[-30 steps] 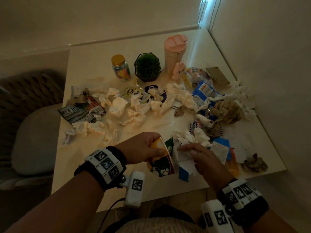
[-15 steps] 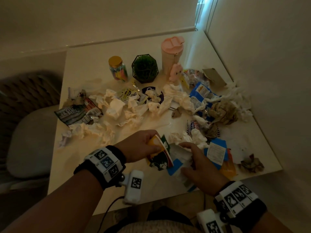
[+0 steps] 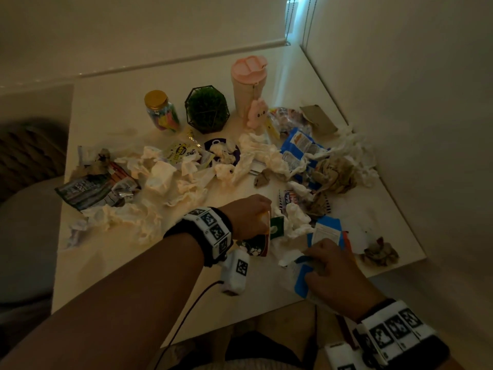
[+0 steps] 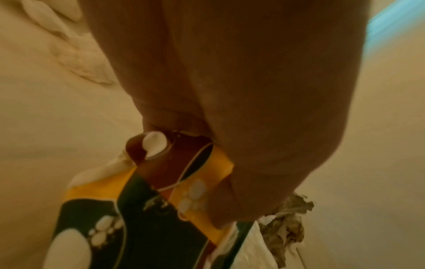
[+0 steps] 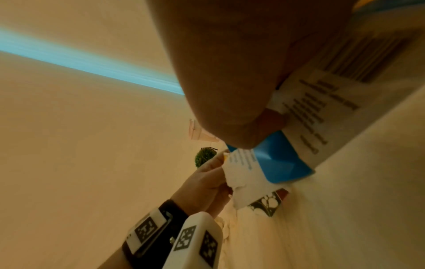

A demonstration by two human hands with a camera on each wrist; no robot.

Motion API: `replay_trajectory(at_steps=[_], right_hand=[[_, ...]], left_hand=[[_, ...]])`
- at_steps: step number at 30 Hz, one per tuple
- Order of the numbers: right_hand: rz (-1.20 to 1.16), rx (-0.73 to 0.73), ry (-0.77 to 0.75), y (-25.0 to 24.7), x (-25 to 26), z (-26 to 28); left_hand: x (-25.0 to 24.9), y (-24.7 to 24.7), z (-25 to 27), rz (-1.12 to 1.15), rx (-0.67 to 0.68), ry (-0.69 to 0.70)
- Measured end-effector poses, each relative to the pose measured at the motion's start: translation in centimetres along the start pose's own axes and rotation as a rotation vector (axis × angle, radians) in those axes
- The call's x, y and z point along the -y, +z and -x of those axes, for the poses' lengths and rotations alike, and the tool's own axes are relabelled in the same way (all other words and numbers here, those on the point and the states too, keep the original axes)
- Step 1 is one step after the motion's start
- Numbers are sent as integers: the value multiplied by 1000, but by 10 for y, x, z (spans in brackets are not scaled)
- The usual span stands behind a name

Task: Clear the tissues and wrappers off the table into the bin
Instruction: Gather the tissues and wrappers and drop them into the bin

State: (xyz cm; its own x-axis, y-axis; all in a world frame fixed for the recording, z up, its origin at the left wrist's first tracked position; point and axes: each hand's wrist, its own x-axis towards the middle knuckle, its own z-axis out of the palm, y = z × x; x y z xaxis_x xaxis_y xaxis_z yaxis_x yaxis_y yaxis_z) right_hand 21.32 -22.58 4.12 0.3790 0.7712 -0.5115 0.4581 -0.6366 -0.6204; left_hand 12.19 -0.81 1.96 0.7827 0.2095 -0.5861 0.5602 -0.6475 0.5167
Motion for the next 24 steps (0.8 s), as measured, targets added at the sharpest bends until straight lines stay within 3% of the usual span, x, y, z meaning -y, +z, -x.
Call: replay_trajectory(at_steps=[7,16,24], right_hand=[[259,-9,-117,-8,20,-16],[403,113,-83,5,36,-42],[269,125,-126,16,38,-30]], left_hand=[[5,7,12,-144,32,-52],[35,6,61,76,-34,-90],[56,11,93,400,-87,-113]])
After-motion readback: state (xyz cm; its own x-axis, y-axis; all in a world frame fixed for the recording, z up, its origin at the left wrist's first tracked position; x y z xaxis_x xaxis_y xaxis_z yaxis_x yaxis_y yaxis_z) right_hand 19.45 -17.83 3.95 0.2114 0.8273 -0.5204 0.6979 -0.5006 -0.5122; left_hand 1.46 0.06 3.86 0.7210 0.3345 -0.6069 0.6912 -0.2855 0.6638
